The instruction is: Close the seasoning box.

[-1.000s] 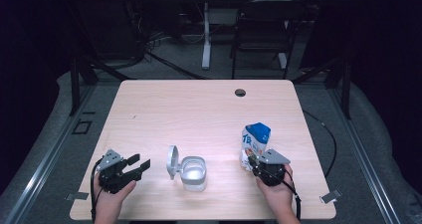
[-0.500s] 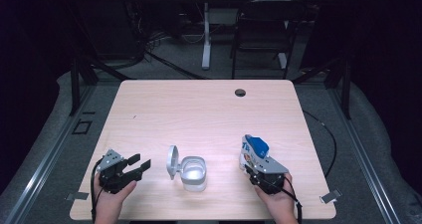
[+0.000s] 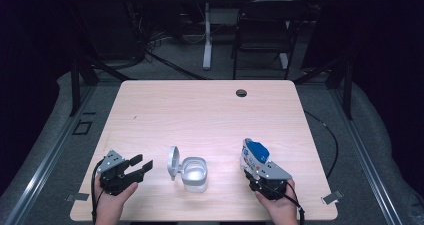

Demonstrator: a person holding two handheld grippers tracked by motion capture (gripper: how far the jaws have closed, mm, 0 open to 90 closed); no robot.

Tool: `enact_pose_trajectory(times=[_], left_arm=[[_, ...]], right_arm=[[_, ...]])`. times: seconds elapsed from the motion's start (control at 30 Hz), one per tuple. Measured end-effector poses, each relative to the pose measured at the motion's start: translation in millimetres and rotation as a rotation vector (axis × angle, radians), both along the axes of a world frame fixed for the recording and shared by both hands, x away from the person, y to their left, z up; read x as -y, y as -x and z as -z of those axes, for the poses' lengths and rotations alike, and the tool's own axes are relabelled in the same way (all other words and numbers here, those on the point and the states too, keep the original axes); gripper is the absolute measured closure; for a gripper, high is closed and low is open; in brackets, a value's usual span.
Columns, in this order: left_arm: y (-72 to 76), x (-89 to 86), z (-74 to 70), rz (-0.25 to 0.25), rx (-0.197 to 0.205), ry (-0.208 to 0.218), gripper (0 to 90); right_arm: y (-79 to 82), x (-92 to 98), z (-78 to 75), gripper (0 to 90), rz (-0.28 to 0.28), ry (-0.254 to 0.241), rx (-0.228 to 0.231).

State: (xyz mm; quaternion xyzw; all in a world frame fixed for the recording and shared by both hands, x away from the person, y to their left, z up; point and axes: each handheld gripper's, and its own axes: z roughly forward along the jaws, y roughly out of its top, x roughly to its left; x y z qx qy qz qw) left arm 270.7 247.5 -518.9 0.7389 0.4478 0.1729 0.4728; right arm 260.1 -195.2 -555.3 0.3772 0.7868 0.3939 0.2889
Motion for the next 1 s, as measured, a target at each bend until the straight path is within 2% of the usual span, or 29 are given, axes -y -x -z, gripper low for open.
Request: enact_pose_trajectory(times=[0.37,0.47,0.6,0.77,0.87,1.0], left_arm=[[4.6,8.6,-9.3,0.049,0.015,0.011,58.1],[6.4,12.5,-13.1,0.085,0.009,0.011,65.6],[10.6,21.5,-19.3,0.122,0.029,0.016,75.3],[14.6,32.8,-25.3,0.174,0.048,0.001,84.9],[15.1,37.6,-26.1,0.189,0.046,0.001,89.3],[15.4,44.4,-26.3,0.208,0.045,-0.007,90.0]], right_arm=[[5.1,2.8,-1.5,47.8,0.008,-0.032,-0.007],[7.6,4.1,-2.1,47.1,0.010,-0.044,-0.004],[11.7,6.0,-3.9,46.8,0.006,-0.050,-0.002],[15.8,9.0,-5.1,46.3,0.004,-0.061,-0.001],[18.3,10.9,-5.8,46.1,0.005,-0.073,-0.003],[20.8,13.7,-6.6,45.9,0.010,-0.079,0.003]])
